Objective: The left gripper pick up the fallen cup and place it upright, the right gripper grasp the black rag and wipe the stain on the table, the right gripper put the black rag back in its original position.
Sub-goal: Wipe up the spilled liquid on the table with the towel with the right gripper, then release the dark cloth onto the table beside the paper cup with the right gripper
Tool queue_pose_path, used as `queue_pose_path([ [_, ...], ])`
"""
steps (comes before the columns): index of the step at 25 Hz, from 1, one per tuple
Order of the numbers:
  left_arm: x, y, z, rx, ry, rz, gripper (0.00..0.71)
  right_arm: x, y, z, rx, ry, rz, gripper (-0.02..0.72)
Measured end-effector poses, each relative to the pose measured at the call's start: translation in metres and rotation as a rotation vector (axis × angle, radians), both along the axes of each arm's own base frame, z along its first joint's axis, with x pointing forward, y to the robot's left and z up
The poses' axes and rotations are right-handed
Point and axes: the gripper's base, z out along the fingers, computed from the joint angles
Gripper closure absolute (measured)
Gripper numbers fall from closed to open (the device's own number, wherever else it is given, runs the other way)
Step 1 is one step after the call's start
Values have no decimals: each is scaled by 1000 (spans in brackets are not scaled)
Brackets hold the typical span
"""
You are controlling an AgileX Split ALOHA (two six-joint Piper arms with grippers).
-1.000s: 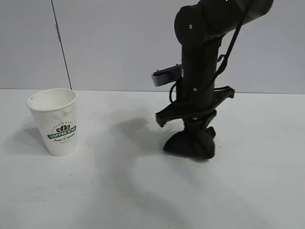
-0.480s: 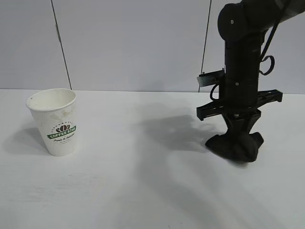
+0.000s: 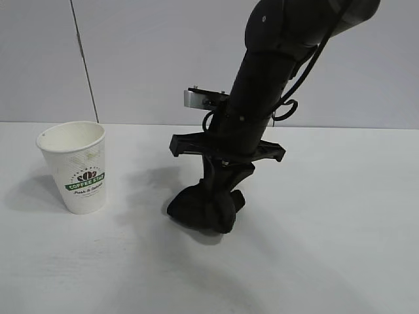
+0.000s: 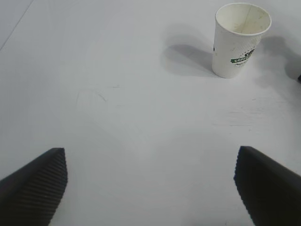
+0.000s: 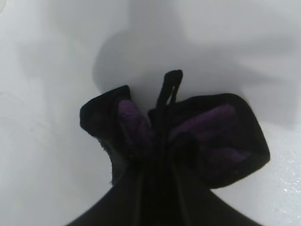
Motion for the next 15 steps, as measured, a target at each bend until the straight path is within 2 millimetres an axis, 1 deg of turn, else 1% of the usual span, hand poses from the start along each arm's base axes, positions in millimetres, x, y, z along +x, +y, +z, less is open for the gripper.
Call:
queue_pose_path([
  [4,0,0,0,0,0,0,16,4,-16,-1,-99,-13,7,633],
  [7,0,0,0,0,0,0,16,6,-23,2,-157,-32,14,631],
  [8,0,0,0,0,0,0,16,7,-25,3,-169,-39,15,622],
  [9,0,0,0,0,0,0,16,7,-25,3,-173,-41,15,596],
  [10,0,0,0,0,0,0,16,7,-25,3,-172,-40,11,556],
  [11,0,0,0,0,0,0,16,7,-25,3,-167,-40,8,486],
  [14,0,0,0,0,0,0,16,6,-23,3,-148,-28,-14,225],
  [15,0,0,0,0,0,0,16,6,-23,3,-144,-25,-23,165],
])
